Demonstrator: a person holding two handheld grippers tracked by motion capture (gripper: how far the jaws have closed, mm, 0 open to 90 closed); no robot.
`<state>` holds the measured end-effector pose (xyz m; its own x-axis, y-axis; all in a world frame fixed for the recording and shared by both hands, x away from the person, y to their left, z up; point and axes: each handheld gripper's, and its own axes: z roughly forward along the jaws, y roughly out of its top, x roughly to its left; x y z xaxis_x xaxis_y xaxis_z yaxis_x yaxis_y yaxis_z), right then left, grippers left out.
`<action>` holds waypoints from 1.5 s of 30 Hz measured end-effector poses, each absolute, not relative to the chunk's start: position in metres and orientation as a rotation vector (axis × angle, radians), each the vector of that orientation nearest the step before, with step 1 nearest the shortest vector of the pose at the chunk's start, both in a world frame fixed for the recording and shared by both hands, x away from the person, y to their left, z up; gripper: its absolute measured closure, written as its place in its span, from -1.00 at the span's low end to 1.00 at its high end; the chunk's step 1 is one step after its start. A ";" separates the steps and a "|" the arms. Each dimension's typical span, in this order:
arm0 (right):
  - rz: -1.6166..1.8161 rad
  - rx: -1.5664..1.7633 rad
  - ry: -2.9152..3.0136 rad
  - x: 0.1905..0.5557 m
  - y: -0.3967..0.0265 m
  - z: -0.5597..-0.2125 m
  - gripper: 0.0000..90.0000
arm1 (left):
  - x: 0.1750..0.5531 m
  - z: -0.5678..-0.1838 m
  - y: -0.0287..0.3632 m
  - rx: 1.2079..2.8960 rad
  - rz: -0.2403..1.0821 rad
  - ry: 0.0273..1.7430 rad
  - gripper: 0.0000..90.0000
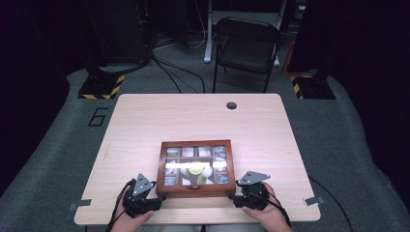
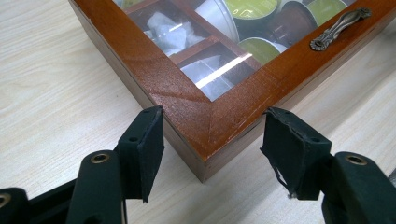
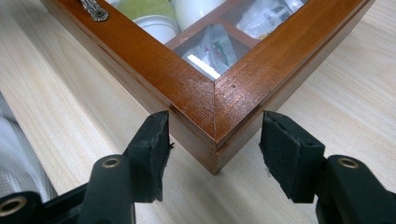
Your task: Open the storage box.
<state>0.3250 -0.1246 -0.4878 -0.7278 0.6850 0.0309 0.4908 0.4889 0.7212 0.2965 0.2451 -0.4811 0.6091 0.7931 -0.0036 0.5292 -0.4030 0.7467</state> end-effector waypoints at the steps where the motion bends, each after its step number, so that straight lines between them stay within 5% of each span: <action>1: 1.078 1.003 2.473 0.324 -0.124 -0.487 -0.06 | 0.297 -0.481 0.245 2.101 0.461 1.038 -0.14; 30: 1.173 1.005 2.421 0.326 -0.126 -0.478 0.02 | 0.297 -0.479 0.247 2.057 0.451 1.044 -0.06; 45: 1.214 1.015 2.373 0.326 -0.127 -0.475 0.00 | 0.300 -0.472 0.245 2.036 0.502 1.026 -0.23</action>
